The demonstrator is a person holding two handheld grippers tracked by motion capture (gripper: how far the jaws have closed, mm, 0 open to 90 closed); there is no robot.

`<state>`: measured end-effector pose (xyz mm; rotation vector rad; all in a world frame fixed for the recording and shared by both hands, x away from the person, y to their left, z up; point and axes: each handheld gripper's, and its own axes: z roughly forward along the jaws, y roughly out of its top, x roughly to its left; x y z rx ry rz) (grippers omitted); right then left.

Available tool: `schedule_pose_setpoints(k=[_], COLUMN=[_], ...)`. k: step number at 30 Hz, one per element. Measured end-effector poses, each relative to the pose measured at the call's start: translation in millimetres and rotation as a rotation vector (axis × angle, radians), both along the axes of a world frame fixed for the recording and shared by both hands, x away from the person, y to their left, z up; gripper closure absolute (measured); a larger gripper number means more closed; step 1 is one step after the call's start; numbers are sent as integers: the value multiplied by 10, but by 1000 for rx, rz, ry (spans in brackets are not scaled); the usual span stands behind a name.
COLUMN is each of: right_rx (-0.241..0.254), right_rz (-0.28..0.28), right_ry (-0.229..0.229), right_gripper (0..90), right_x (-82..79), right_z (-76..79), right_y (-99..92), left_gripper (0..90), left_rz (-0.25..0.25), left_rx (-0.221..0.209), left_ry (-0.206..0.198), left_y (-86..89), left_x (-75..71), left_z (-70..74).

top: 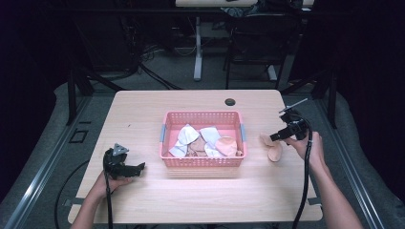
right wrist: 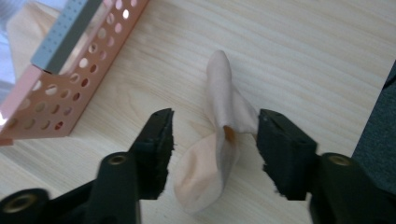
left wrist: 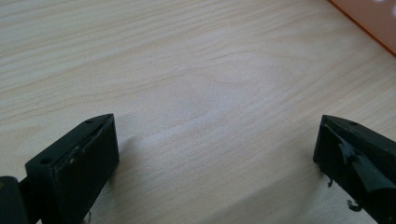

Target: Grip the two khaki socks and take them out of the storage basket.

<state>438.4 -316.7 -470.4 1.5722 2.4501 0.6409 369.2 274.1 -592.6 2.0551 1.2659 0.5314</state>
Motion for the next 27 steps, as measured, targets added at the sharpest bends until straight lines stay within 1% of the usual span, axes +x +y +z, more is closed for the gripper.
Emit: schedule_pose_setpoints(k=[1,2,3,4,5,6,7,8,10,12,13,14,15,16,17,21,24,25,26,27], right_rx=[-4,1,-6,-4,11,28,24,37,54,58,66,66,73,78,79,60,61,51,51,44], right_rz=[13,12,15,23,25,28,34,43,39,54,70,70,76,93,100,145,181,196,202,222], right_ry=[-5,-18,-19,-17,-31,-39,-52,-62,-85,-97,-104,-104,-110,-117,-130,-154,-160,-158,-158,-164], right_gripper=[363,326,297,274,245,229,218,198,156,142,118,118,98,73,72,45,31,31,32,36], right_x=[-1,-15,-22,-29,-41,-54,-65,-73,-95,-110,-121,-121,-132,-150,-163,-220,-261,-269,-278,-282], right_z=[9,26,41,64,91,120,150,176,225,262,287,287,305,337,353,423,448,455,457,460], right_y=[-5,5,8,13,23,36,48,65,111,157,195,195,231,297,338,514,675,725,766,813], left_gripper=[0,0,0,0,0,0,0,0,0,0,0,0,0,0,0,0,0,0,0,0], left_rz=[0,0,0,0,0,0,0,0,0,0,0,-1,0,2,0,0,-1,0,0,0], left_rx=[0,0,0,0,0,0,0,0,0,0,0,0,0,-2,-1,0,0,0,0,0], left_ry=[0,0,0,0,0,0,0,0,0,0,0,0,0,0,0,0,0,0,0,0], left_y=[0,0,0,0,0,0,0,0,0,0,0,0,0,-1,0,0,0,0,0,0], left_x=[0,0,0,0,0,0,0,0,0,0,0,1,1,0,0,0,0,0,0,0], left_z=[0,0,0,0,0,0,0,0,0,0,0,0,0,-1,0,0,0,0,0,0])
